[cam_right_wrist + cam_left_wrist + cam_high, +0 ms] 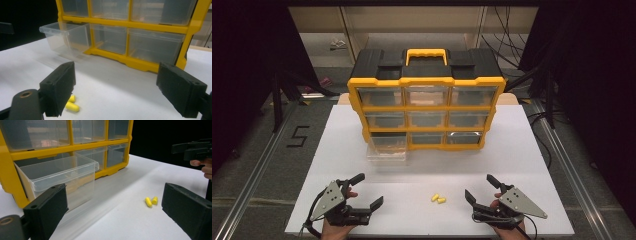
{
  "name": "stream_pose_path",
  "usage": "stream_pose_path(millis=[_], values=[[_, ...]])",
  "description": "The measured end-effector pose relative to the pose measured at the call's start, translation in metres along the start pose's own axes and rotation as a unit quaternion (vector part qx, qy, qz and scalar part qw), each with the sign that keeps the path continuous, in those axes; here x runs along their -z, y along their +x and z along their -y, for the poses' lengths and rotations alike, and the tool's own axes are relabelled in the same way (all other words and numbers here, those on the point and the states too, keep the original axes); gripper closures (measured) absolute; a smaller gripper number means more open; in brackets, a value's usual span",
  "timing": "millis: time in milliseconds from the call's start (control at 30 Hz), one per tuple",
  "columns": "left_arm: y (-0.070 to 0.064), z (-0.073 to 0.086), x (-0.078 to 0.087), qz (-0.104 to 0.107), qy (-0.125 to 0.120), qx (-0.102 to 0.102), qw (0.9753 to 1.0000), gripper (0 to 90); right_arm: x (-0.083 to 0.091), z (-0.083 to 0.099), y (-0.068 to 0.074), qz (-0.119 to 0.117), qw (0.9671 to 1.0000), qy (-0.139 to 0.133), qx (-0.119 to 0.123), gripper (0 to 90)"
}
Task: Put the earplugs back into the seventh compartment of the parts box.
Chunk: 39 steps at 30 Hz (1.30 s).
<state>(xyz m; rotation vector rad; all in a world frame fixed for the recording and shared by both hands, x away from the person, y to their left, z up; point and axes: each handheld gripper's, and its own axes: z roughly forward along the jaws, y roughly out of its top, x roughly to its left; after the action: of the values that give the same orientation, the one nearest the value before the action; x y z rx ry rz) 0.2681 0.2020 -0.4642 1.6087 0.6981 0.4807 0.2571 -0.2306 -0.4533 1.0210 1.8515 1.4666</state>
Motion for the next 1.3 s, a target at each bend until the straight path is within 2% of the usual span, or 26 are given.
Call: stream_pose_path(millis=[633, 700, 733, 767, 833, 900, 933, 1100, 1133, 1167, 1200, 1300], values=[[0.000, 0.000, 0.000, 0.003, -0.001, 0.000, 1.0000, 6.3, -0.003, -0.001, 0.002, -0.012, 0.9998, 0.015, 0.010, 17.7], [0.000, 0.000, 0.000, 0.004, -0.002, 0.001, 1.0000, 6.4, -0.004, -0.001, 0.003, -0.018, 0.9996, 0.018, 0.015, 19.0], [0.000, 0.000, 0.000, 0.005, -0.003, 0.002, 1.0000, 6.3, -0.006, -0.002, 0.003, -0.034, 0.9990, 0.022, 0.020, 19.8], [0.000, 0.000, -0.001, 0.005, -0.003, 0.002, 1.0000, 6.3, -0.007, -0.003, 0.003, -0.040, 0.9987, 0.022, 0.023, 20.0], [0.000, 0.000, -0.001, 0.005, -0.002, 0.002, 1.0000, 6.4, -0.009, -0.008, 0.004, -0.047, 0.9980, 0.030, 0.031, 19.9], [0.000, 0.000, -0.001, 0.005, -0.003, 0.001, 1.0000, 6.4, -0.010, -0.010, 0.003, -0.053, 0.9975, 0.035, 0.030, 19.8], [0.000, 0.000, -0.001, 0.005, -0.003, 0.001, 1.0000, 6.3, -0.012, -0.014, 0.003, -0.065, 0.9965, 0.045, 0.027, 19.8], [0.002, 0.001, -0.001, 0.003, -0.003, 0.003, 1.0000, 6.3, -0.015, -0.020, 0.010, -0.085, 0.9936, 0.062, 0.041, 18.8], [0.002, 0.001, -0.002, 0.003, -0.003, 0.005, 1.0000, 6.4, -0.016, -0.022, 0.012, -0.090, 0.9924, 0.071, 0.046, 18.4], [0.002, 0.001, -0.002, 0.004, -0.003, 0.005, 1.0000, 6.3, -0.020, -0.023, 0.016, -0.099, 0.9892, 0.094, 0.053, 17.7], [0.002, 0.001, -0.002, 0.004, -0.003, 0.005, 1.0000, 6.3, -0.020, -0.023, 0.016, -0.099, 0.9892, 0.094, 0.053, 17.7], [0.002, 0.001, -0.001, 0.004, -0.005, 0.004, 1.0000, 6.3, -0.028, -0.024, 0.020, -0.108, 0.9830, 0.133, 0.066, 18.1]])
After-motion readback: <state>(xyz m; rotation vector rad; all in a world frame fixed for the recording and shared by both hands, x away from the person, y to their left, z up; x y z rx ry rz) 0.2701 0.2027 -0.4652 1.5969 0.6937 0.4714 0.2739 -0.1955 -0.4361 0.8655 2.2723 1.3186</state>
